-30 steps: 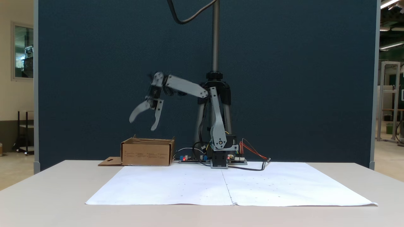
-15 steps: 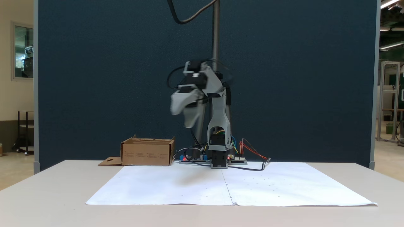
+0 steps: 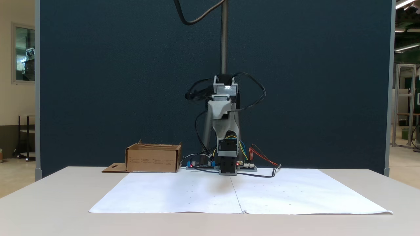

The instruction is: Grasp a green dice and put it in the bin.

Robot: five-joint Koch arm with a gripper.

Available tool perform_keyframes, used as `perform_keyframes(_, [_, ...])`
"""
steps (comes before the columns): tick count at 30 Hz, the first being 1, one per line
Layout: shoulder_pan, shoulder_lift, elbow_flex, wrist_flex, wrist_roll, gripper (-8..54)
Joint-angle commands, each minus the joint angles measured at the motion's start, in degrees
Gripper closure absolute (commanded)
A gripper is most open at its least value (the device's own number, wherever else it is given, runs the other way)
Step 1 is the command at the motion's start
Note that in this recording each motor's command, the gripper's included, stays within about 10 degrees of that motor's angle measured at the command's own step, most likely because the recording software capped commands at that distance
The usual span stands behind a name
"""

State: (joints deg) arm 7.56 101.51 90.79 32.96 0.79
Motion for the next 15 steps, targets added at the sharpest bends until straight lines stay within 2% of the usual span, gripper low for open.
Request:
perform_keyframes(1, [-1.0, 5.6, 1.8, -9.3, 3.5, 2.2])
perform_keyframes(15, [-6.2, 30.8, 30.5, -38.9, 2.9, 2.1])
